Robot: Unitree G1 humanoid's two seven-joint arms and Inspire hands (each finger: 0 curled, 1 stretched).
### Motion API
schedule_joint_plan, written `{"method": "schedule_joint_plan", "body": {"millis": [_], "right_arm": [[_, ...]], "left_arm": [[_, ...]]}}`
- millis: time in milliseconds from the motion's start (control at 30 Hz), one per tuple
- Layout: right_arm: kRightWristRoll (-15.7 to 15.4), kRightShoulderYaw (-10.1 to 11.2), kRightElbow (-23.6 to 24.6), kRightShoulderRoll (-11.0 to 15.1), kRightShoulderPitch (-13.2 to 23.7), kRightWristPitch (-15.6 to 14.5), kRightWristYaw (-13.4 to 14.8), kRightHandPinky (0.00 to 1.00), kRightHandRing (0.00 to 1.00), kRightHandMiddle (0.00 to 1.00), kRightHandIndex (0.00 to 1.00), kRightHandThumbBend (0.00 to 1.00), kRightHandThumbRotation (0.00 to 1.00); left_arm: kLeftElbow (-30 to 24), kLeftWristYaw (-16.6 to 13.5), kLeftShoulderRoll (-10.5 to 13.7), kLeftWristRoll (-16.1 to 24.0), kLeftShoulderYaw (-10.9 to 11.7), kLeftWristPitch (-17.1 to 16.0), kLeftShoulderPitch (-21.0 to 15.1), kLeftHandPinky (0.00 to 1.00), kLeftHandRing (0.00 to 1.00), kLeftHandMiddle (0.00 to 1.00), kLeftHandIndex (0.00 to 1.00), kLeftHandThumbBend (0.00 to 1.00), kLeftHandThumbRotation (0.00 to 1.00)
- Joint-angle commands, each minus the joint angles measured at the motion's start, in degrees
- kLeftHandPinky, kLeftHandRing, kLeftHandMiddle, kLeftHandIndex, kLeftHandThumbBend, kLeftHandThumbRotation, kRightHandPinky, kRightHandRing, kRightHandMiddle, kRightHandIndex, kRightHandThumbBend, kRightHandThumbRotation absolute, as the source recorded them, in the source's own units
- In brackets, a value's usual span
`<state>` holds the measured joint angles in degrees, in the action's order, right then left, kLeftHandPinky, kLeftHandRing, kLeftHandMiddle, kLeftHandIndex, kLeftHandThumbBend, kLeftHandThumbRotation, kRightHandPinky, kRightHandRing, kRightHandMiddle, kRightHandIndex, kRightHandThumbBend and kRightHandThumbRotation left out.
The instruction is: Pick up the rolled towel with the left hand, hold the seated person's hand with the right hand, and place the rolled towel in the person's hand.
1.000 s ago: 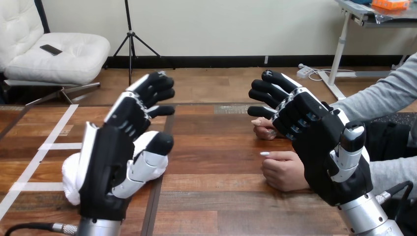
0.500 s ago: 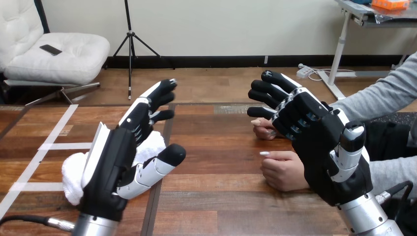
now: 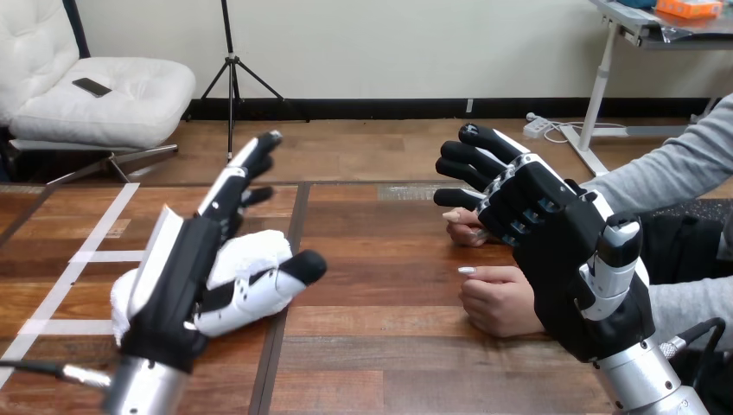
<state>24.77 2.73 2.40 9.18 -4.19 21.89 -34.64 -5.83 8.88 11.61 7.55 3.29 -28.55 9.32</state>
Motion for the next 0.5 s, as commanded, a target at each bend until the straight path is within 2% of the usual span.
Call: {"method": "schedule_joint_plan", "body": {"millis": [0, 300, 467], "right_arm": [[0.5, 0.7, 0.8, -0.3, 3.9, 1.0, 0.0, 0.79, 0.87, 0.86, 0.85, 1.00, 1.00], [0.3, 0.7, 0.7, -0.2, 4.3, 0.8, 0.3, 0.79, 0.87, 0.86, 0.85, 1.00, 1.00], [0.3, 0.8, 0.6, -0.2, 4.6, 0.7, 0.3, 0.79, 0.87, 0.86, 0.85, 1.00, 1.00]], "left_arm": [[1.0, -2.5, 2.4, 4.8, 1.4, 2.4, -5.9, 0.85, 0.93, 0.97, 0.96, 1.00, 0.68], [3.1, -7.9, 5.2, 15.5, 1.7, 7.1, -9.5, 0.81, 0.91, 0.96, 0.96, 1.00, 0.70], [4.7, -9.7, 6.7, 19.1, 1.2, 8.9, -11.5, 0.80, 0.91, 0.97, 0.97, 1.00, 0.71]]}}
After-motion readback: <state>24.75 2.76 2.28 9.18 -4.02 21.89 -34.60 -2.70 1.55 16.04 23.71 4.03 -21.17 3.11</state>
